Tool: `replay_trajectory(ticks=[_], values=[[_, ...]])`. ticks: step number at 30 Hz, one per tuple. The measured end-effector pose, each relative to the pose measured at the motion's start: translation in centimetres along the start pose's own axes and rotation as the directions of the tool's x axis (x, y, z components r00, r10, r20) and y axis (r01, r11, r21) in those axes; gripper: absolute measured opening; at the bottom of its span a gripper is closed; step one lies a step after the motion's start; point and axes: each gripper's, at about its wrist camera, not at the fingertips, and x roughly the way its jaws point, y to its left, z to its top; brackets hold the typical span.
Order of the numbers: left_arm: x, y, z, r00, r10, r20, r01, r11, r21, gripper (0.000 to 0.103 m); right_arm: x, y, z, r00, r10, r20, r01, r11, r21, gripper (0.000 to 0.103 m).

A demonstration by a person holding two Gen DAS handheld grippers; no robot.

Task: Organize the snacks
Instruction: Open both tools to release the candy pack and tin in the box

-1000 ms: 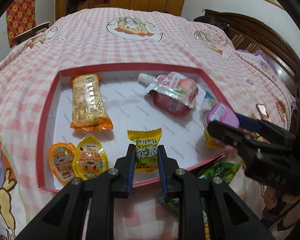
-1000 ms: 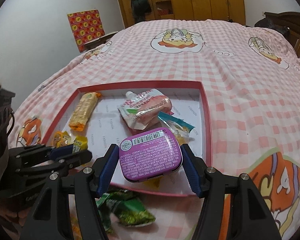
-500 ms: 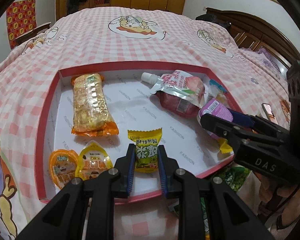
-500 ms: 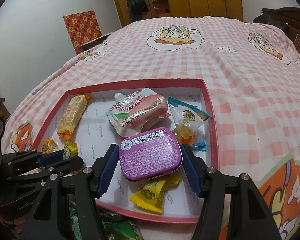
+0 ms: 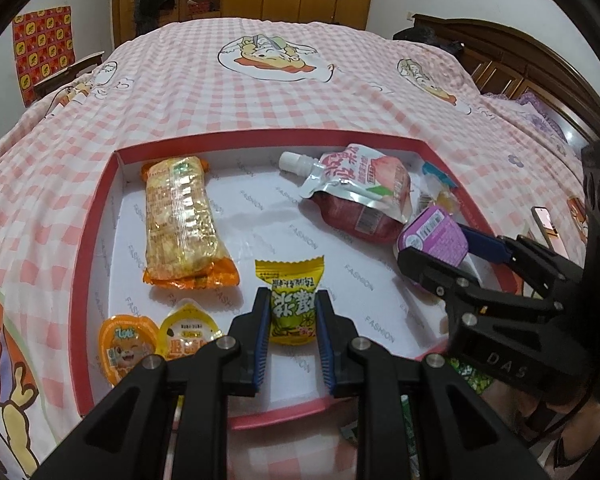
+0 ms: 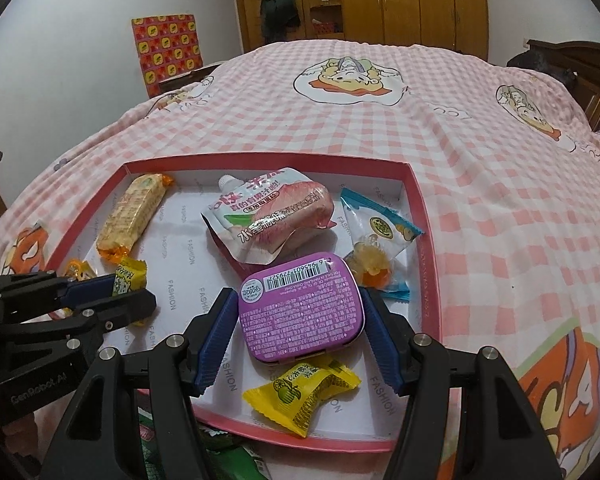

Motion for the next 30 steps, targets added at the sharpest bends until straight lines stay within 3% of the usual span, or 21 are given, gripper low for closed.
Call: replay_trajectory(ticks=[7,15,21,30], values=[[0.1,0.0,0.2,1.000,0.005,0.003,-0.005,1.000,-0.009,0.022,-0.4,-0.4,0.0,0.999,0.029,0.025,-0.030,0.999,0.025,0.064],[-1.2,0.1,0.2,0.999,-0.038,0.013,0.038,0.999,-0.036,0.038,-1.6,-1.8,-0.1,0.988,0.134,0.077,-0.143,0.982,0.123,0.070],[-3.5,-0.4,-0.2,0.998,-0.043,0.045,0.044,0.999,-0.022,0.049,-3.2,-1.8,-0.1,0.983,0.144,0.109,-0.159,0.977,0.139,0.070],[-6.1,-0.3,-1.8,0.997,-0.058,0.043,0.061,0.997,-0.055,0.053,-6.4,-0.5,-1.0,0.979,0.159,0.132,-0.176,0.975,0.134,0.070]])
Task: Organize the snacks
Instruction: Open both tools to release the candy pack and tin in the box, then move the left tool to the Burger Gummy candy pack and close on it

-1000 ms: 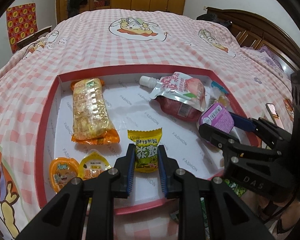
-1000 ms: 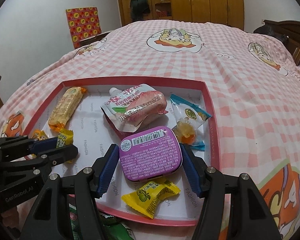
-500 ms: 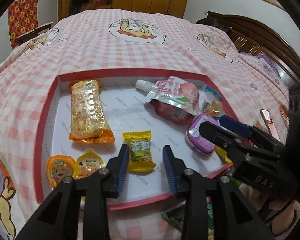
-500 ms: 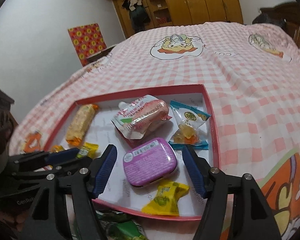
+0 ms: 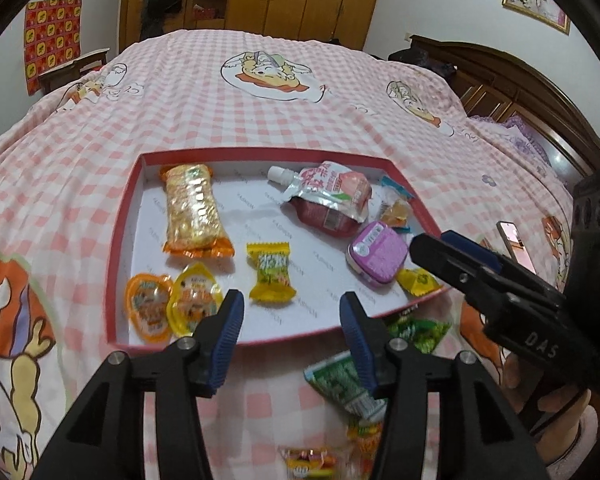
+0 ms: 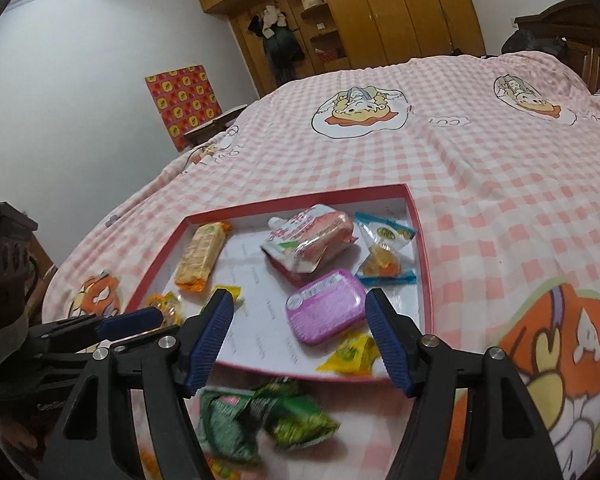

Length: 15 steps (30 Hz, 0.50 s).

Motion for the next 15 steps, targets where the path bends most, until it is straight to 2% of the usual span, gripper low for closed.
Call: replay_trajectory(ticks=[5,15], values=[[-1.1,0.0,-1.3,1.000,0.004,-0.006,-0.004,1.000,0.008,0.057,-1.2,0.7,-1.2,1.000,-0.001,-0.017,0.000,1.000,-0.014,0.070],[-2.0,0.2,-3.8,0.999,-0.001,-0.048,0.001,1.000,0.002,0.058,-2.2,1.7,-3.4,0.996,-0.025,-0.084,0.023,0.999,-0.028,0.070]])
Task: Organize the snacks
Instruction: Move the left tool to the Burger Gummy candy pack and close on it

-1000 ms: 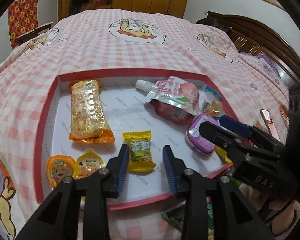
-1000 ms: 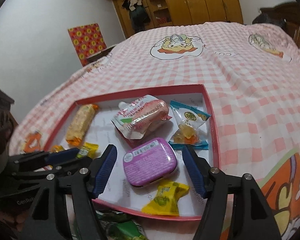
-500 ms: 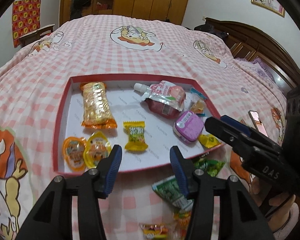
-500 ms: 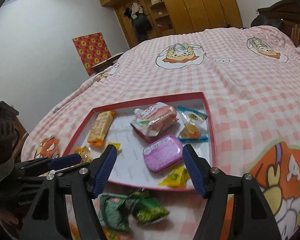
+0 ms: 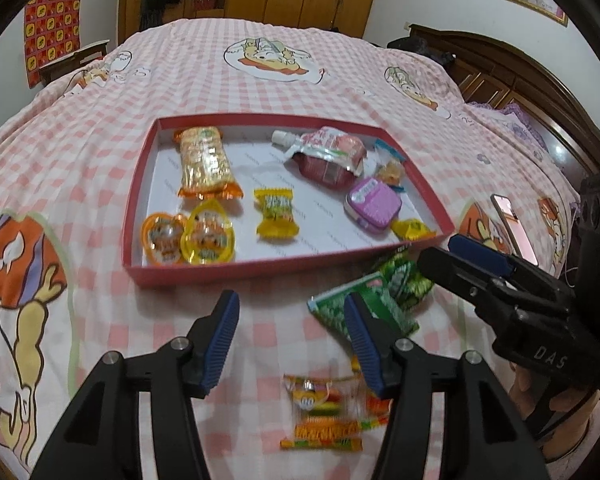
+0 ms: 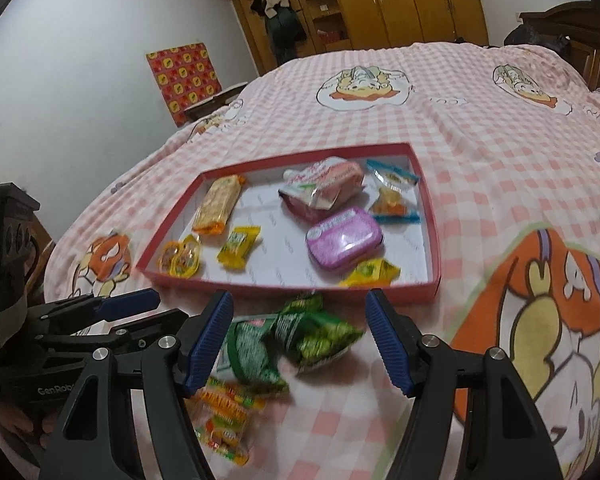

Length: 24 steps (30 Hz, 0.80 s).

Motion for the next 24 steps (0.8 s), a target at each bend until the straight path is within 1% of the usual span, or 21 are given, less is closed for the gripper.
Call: replay_trajectory(ticks=[8,13,24], values=[[-0.8,0.2,-2.3,0.999,-0.011,-0.037,0.011,1.000,-0.007,0.058,-0.8,0.5,-2.1,0.999,-0.004,-0.033,0.004,1.000,0.004,0.070],[-0.7,0.1,-3.7,0.997,-0.024,-0.070,0.023,1.000,-0.010,0.058,-1.2,0.3,-3.2,0.999,-0.007,-0.044,0.008,1.000,0.027,0.070],[0.2,-0.6,-5.1,0.993,-0.037,-0.108,0.038,0.999,0.008,0.058,-1.5,-0.3,-4.5,0.997,-0.022,-0.069,0.026,0.998,0.053,0.070]])
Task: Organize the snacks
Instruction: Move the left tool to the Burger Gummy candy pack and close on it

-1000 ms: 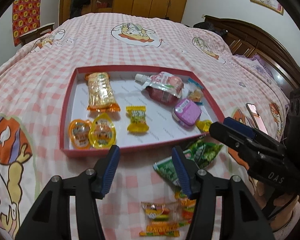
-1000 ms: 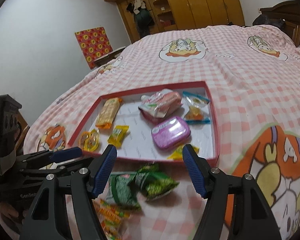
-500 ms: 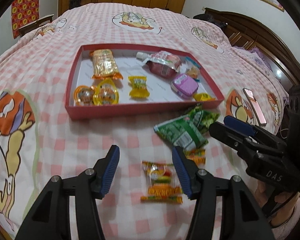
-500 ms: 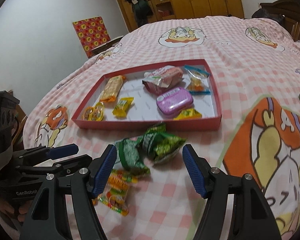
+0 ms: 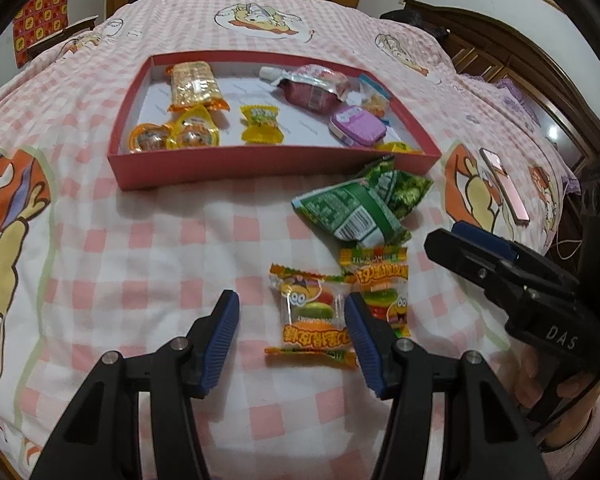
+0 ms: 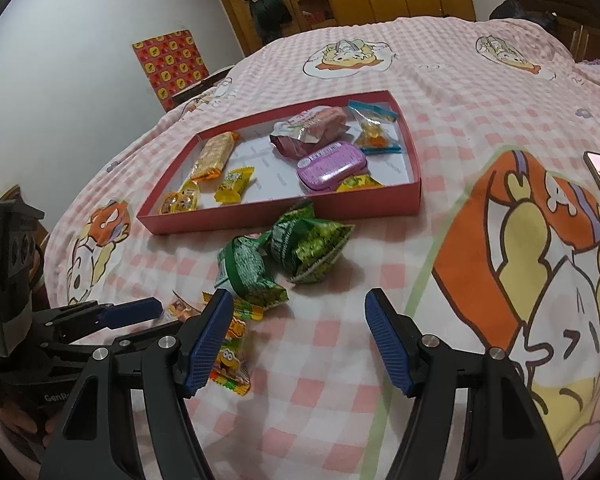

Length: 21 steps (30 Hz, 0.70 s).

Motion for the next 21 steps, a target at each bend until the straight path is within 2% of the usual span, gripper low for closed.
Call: replay_trajectory(ticks=[5,7,8,9,16,21], values=[[0.5,-0.6,-0.3,1.000,0.013,0.002,-0.013,0.999,0.031,0.058,0.4,-0.2,-0.5,1.000,0.006,-0.016,-0.006,1.000,0.010,0.070],[0.5,-0.8,-0.4,1.000,0.011,0.014,-0.011,0.999,0.042,0.051,0.5,-0.1,-0.6,1.000,0.009,-0.022,-0.009,1.000,0.009,0.070],[0.5,-0.8,-0.5,1.000,0.001,0.016,-0.002,0.999,0.043,0.041,0.5,-0.1,-0.6,1.000,0.011,-0.024,-0.011,1.000,0.008,0.070],[0.6,-0.8,-0.5,1.000,-0.010,0.013,0.010,0.999,0.040,0.038,0.5,0.0,-0.7,1.000,0.013,-0.024,-0.012,1.000,0.008,0.070],[0.0,-0.4,-0.5,0.999,-0.014,0.041,0.012,0.999,0.035,0.033,0.6,0.6,-1.0,0.999,0.024,-0.034,-0.024,1.000,-0.004,0.070],[-0.9,1.3,-0.3,0.998,0.008,0.068,-0.007,1.000,-0.016,0.033,0.9,1.3,-1.3,0.998,0.044,-0.054,-0.044,0.999,-0.009,0.070]])
